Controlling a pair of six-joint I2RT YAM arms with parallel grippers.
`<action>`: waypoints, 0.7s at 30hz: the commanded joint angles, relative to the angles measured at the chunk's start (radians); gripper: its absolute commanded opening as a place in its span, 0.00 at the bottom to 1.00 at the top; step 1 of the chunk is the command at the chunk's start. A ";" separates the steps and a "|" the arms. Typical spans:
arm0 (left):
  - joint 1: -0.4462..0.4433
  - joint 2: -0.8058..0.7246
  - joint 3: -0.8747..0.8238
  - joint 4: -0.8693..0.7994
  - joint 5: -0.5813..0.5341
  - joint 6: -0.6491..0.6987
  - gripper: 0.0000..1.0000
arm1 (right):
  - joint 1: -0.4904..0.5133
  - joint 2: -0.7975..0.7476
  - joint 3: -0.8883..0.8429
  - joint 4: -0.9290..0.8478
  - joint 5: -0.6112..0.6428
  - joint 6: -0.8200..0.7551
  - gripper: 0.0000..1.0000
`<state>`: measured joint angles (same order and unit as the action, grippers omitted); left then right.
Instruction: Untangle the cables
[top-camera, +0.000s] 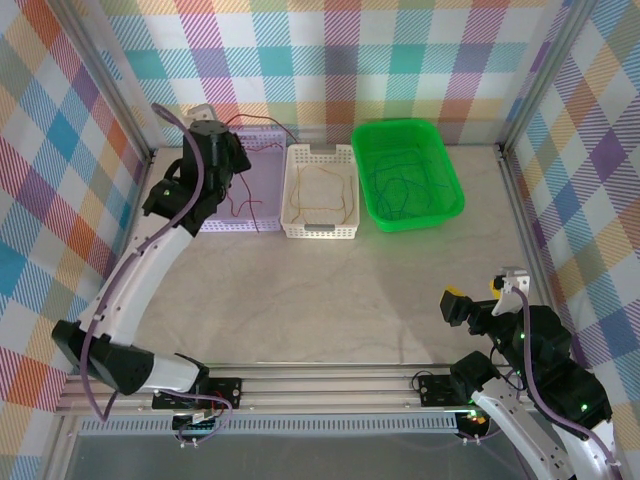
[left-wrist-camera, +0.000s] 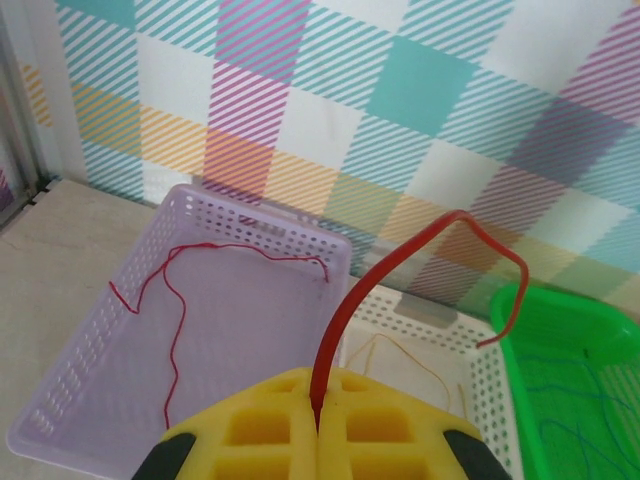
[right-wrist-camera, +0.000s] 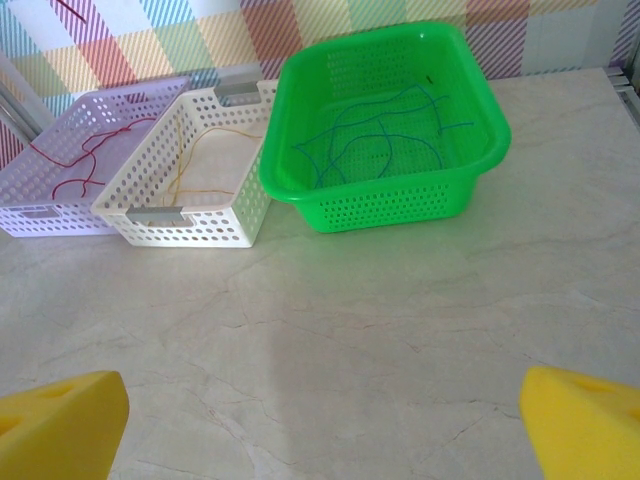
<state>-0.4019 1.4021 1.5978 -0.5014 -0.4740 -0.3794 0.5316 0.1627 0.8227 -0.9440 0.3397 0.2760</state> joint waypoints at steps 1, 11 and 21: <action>0.039 0.046 0.020 0.089 -0.079 -0.057 0.00 | -0.001 0.011 -0.006 0.022 -0.011 0.000 1.00; 0.097 0.228 0.047 0.211 -0.203 -0.112 0.00 | -0.001 0.018 -0.006 0.023 -0.025 0.000 1.00; 0.141 0.417 0.094 0.250 -0.300 -0.188 0.00 | 0.000 0.017 -0.006 0.022 -0.025 0.001 1.00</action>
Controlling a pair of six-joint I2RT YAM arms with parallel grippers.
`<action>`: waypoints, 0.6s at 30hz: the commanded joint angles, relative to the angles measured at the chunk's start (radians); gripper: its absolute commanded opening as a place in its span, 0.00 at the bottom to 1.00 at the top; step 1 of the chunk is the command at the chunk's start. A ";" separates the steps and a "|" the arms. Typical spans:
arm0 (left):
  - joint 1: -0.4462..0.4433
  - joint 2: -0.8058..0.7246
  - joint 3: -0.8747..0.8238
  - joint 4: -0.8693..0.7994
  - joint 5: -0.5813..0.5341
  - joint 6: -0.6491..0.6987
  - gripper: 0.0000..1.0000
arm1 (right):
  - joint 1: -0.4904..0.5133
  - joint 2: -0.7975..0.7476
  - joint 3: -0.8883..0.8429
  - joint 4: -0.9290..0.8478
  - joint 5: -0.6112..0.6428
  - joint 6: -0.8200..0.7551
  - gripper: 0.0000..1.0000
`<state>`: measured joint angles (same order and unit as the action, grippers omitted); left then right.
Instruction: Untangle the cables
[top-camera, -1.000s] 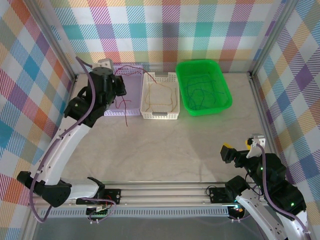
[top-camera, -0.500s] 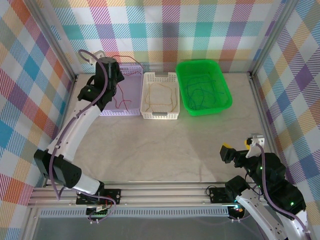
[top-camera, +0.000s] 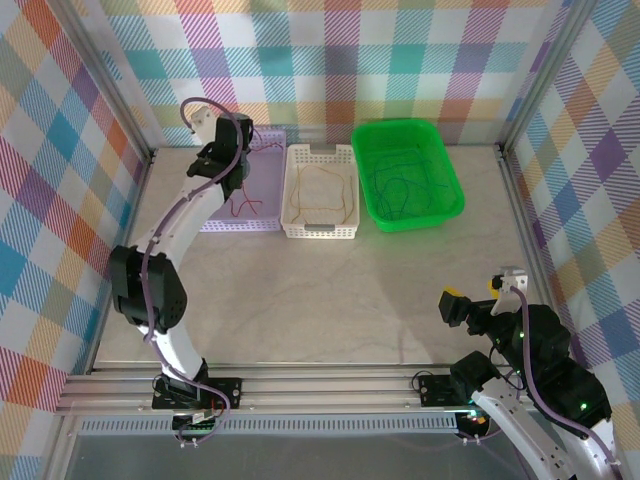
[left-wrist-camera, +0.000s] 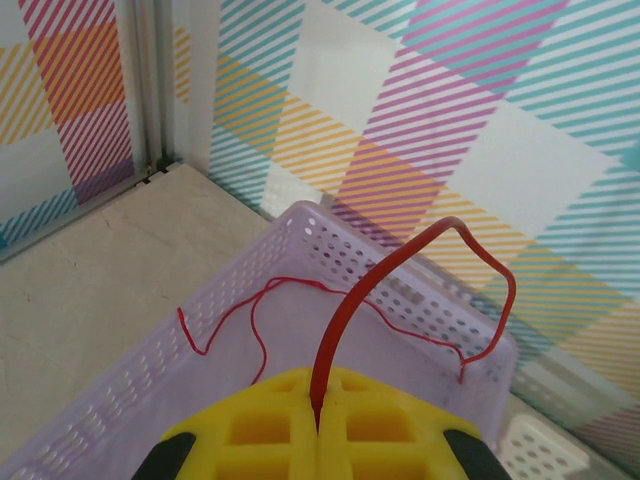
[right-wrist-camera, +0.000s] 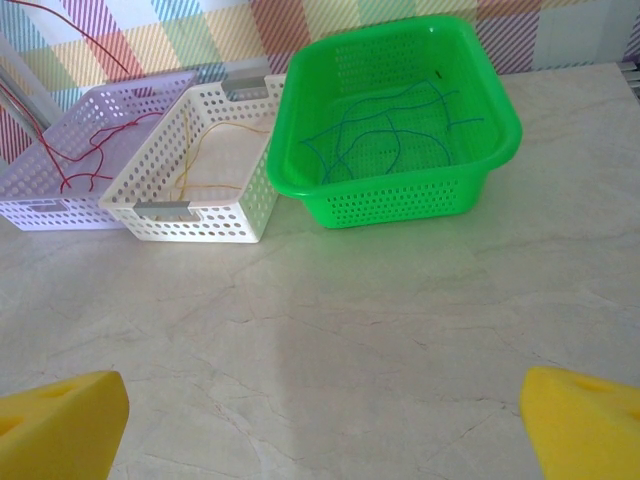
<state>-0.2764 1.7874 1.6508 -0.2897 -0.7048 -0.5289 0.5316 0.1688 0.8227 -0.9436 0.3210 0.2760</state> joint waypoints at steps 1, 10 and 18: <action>0.016 0.047 0.043 0.043 -0.084 -0.042 0.00 | 0.000 0.009 -0.006 0.021 -0.007 0.001 1.00; 0.021 0.194 0.082 0.021 -0.137 -0.111 0.00 | -0.001 0.007 -0.006 0.019 -0.005 0.003 1.00; 0.023 0.288 0.035 -0.013 -0.126 -0.189 0.00 | -0.001 0.011 -0.007 0.023 -0.011 0.000 1.00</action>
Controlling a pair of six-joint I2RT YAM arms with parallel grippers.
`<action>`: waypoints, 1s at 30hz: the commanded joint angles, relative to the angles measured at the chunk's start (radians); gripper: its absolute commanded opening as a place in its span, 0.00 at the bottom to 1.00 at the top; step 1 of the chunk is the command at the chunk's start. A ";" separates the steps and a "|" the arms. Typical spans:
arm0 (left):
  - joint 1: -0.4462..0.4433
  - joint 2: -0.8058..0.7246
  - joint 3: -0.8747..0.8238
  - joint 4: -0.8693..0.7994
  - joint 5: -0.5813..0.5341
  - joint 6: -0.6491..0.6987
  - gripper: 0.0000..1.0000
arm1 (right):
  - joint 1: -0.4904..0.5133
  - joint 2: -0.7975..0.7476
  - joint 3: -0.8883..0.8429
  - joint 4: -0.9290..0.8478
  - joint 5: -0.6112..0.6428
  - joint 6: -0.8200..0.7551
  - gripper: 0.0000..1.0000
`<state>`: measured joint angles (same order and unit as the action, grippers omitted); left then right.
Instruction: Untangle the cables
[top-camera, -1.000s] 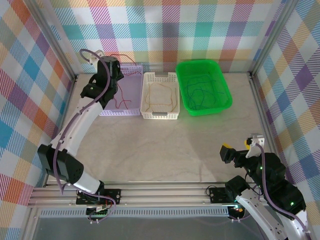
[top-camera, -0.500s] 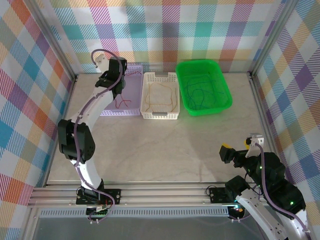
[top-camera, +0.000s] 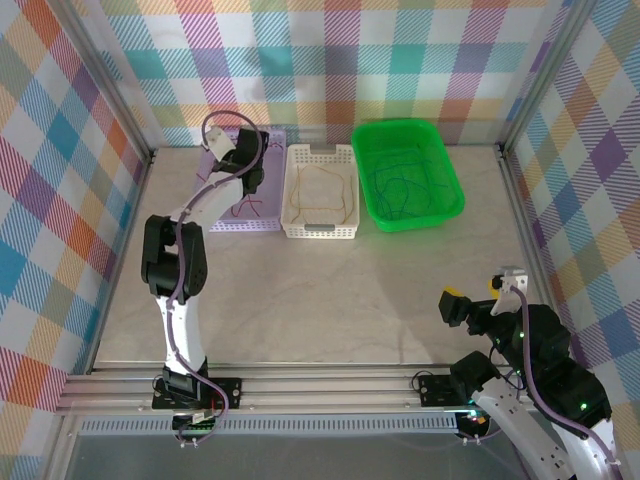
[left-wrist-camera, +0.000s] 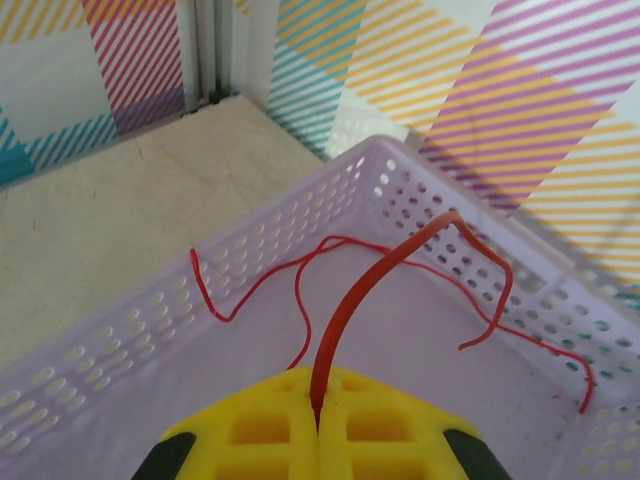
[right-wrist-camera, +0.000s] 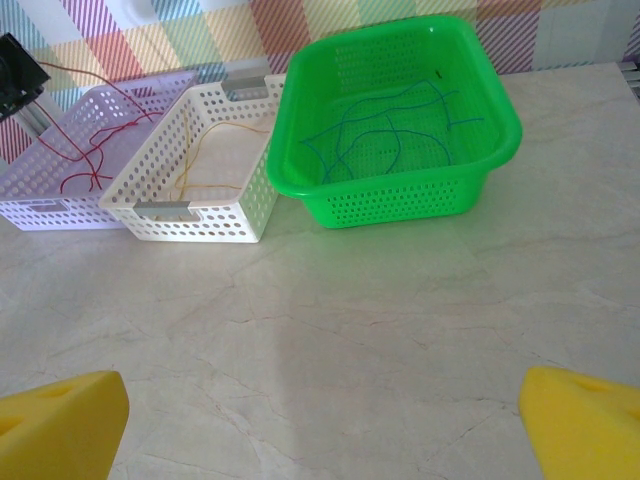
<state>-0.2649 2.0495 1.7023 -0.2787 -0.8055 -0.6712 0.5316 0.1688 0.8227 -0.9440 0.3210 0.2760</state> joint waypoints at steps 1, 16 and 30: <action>0.012 0.036 -0.016 -0.035 -0.021 -0.051 0.00 | -0.001 0.011 -0.007 0.023 -0.011 0.000 1.00; 0.019 0.160 0.033 -0.171 0.154 -0.117 0.00 | 0.000 0.007 -0.008 0.023 -0.016 -0.001 1.00; 0.021 0.204 0.102 -0.279 0.224 -0.121 0.06 | -0.001 0.000 -0.008 0.023 -0.015 -0.001 1.00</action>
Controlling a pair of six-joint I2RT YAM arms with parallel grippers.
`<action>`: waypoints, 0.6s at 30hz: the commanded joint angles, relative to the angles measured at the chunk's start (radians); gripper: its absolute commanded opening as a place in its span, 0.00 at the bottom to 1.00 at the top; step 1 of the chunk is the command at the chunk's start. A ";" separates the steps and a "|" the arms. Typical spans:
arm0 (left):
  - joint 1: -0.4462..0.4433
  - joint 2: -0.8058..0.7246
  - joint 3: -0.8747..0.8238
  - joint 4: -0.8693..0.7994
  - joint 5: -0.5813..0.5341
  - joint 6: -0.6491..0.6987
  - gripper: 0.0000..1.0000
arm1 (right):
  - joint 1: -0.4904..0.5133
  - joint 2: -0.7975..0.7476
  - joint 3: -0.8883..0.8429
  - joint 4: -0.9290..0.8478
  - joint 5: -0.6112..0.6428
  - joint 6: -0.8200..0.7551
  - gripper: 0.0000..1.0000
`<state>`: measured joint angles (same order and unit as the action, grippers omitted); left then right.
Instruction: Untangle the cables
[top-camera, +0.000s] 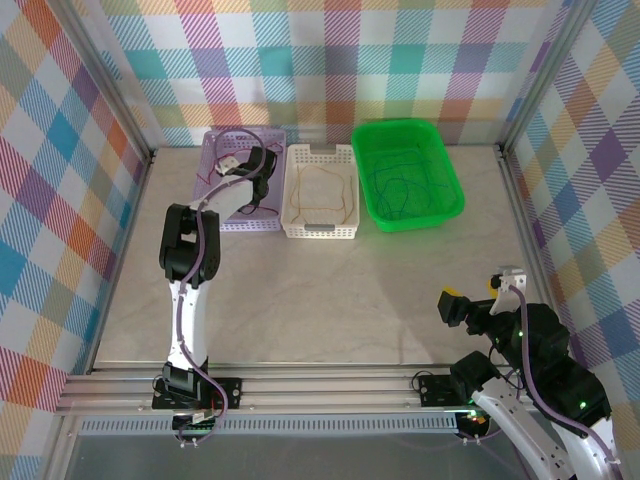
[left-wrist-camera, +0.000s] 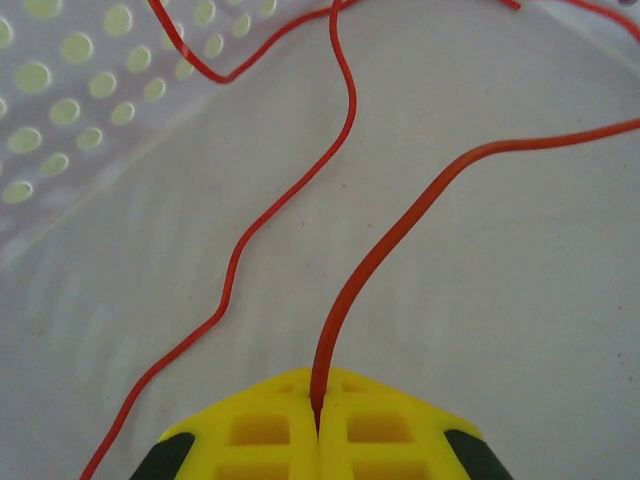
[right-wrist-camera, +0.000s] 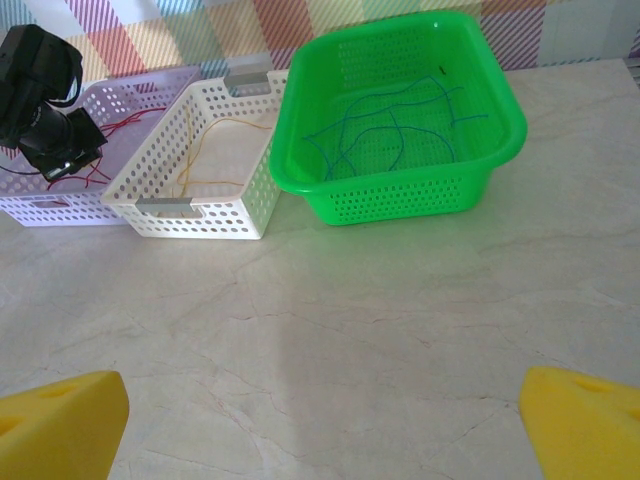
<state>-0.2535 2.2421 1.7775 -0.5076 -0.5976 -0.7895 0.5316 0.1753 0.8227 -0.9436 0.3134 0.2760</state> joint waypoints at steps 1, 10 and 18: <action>0.010 0.010 0.027 -0.049 0.018 -0.003 0.07 | 0.000 -0.007 -0.008 0.023 -0.008 -0.001 1.00; 0.012 -0.023 0.039 -0.066 0.047 0.001 0.31 | 0.000 -0.012 -0.008 0.023 -0.008 -0.001 1.00; 0.012 -0.066 0.074 -0.089 0.062 0.010 0.54 | -0.001 -0.021 -0.010 0.023 -0.008 -0.001 1.00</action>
<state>-0.2527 2.2425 1.8118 -0.5610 -0.5388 -0.7876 0.5316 0.1734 0.8227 -0.9436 0.3134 0.2760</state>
